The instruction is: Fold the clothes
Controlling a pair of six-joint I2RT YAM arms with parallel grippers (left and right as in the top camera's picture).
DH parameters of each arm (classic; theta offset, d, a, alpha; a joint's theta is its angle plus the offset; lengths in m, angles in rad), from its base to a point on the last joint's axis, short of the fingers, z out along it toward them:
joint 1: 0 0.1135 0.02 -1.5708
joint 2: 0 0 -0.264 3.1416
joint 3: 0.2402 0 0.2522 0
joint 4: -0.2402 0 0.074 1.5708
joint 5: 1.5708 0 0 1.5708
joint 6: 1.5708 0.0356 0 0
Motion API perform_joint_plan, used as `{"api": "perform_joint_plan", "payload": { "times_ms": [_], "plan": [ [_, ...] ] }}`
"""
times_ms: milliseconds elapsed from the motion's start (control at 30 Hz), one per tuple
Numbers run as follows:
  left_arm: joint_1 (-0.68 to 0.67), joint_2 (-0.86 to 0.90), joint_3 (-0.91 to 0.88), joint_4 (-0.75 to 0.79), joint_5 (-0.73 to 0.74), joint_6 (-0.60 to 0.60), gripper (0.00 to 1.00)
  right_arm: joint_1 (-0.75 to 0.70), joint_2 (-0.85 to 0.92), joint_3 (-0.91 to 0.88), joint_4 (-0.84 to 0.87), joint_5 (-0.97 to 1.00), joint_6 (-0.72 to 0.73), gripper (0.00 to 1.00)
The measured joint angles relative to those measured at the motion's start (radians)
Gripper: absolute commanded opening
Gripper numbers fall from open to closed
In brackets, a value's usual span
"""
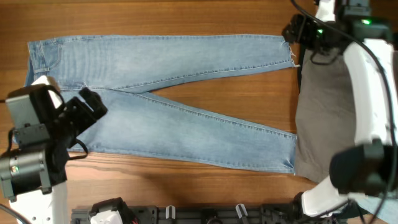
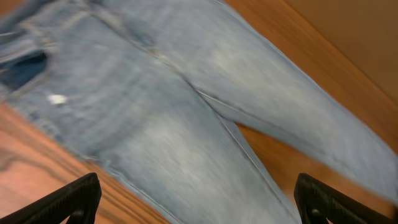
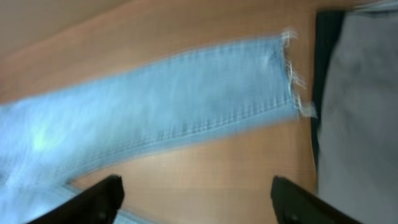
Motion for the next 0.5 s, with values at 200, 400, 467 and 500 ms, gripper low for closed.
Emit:
{"api": "perform_joint_plan", "payload": {
  "times_ms": [200, 400, 467, 500],
  "plan": [
    [0.206, 0.084, 0.0, 0.003, -0.042, -0.026, 0.88, 0.0, -0.083, 0.006, -0.288, -0.007, -0.036, 0.6],
    [0.38, 0.259, 0.0, 0.034, -0.061, -0.061, 0.88, 0.0, -0.077, 0.003, -0.408, -0.011, -0.085, 0.66],
    [0.42, 0.349, 0.0, 0.054, -0.06, -0.068, 0.93, 0.003, -0.077, -0.008, -0.411, -0.013, -0.089, 0.68],
    [0.431, 0.385, 0.0, 0.057, -0.06, -0.068, 0.94, 0.006, -0.077, -0.018, -0.408, -0.013, -0.089, 0.68]
  ]
}}
